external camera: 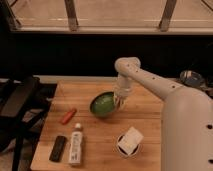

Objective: Drag the ceramic bowl in a circle

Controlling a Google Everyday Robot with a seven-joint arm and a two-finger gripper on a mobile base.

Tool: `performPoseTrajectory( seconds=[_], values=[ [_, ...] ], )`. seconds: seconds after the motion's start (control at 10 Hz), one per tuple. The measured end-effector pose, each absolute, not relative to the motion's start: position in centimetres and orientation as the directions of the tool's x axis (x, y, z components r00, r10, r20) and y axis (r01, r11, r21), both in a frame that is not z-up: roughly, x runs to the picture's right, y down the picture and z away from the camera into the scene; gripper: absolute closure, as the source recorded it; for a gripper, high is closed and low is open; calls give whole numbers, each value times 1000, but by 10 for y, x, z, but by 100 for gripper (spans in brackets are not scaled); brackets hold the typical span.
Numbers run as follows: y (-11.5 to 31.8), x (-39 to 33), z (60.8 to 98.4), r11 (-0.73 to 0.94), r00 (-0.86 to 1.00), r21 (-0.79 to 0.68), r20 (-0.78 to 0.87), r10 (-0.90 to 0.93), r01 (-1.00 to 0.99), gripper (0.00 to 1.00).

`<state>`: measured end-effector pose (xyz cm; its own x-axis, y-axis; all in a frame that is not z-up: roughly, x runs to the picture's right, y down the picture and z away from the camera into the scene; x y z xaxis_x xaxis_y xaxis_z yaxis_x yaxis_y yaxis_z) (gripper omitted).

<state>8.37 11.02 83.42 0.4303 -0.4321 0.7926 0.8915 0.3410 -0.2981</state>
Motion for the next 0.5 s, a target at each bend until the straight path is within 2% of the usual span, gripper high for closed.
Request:
performPoseTrajectory(
  seconds=[0.5],
  values=[
    [153,39,819,282,310,-201,853,-421,938,98]
  ],
)
